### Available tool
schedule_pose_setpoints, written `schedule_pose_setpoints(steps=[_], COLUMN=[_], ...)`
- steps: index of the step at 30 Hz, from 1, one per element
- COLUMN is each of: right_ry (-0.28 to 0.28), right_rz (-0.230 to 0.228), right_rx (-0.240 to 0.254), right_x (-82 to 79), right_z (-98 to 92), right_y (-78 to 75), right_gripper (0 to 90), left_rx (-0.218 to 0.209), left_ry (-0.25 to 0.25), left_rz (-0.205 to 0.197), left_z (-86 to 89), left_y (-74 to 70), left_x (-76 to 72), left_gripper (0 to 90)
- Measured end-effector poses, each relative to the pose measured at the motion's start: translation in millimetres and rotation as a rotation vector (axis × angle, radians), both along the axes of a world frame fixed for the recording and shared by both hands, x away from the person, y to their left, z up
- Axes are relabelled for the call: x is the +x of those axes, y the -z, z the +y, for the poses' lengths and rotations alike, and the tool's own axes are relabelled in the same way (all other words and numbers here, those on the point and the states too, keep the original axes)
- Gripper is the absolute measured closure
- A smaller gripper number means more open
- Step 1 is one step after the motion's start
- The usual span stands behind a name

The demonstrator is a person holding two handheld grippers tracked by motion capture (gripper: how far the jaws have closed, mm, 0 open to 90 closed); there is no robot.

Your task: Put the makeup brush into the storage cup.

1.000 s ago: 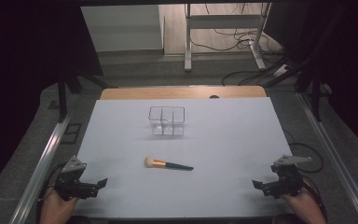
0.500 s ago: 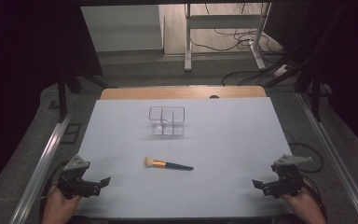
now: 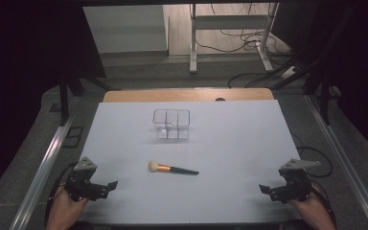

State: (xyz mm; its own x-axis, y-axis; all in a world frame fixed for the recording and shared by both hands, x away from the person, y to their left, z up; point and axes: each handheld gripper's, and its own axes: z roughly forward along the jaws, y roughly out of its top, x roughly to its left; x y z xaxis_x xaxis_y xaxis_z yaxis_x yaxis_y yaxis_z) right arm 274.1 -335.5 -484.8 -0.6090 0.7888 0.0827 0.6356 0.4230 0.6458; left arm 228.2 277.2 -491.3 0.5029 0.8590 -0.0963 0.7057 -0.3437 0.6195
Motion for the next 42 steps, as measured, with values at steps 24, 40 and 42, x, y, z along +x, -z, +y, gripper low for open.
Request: schedule_pose_setpoints(steps=[24, 40, 42], right_ry=[-0.001, 0.002, 0.002], right_rz=[-0.011, -0.012, -0.012], right_rx=[-0.021, -0.025, -0.025], right_x=[0.2, 0.0, 0.0], right_z=[1.6, 1.2, 1.3], right_y=[-0.5, -0.6, -0.6], right_gripper=[0.0, 0.0, 0.0], left_rx=[-0.021, -0.045, -0.045], left_ry=[0.064, 0.104, 0.108], left_rz=[0.036, 0.058, 0.059], left_z=[-18.7, -27.3, -28.7], left_y=[-7.1, -15.4, -15.9], left_x=[20.6, 36.1, 38.0], left_gripper=[0.0, 0.0, 0.0])
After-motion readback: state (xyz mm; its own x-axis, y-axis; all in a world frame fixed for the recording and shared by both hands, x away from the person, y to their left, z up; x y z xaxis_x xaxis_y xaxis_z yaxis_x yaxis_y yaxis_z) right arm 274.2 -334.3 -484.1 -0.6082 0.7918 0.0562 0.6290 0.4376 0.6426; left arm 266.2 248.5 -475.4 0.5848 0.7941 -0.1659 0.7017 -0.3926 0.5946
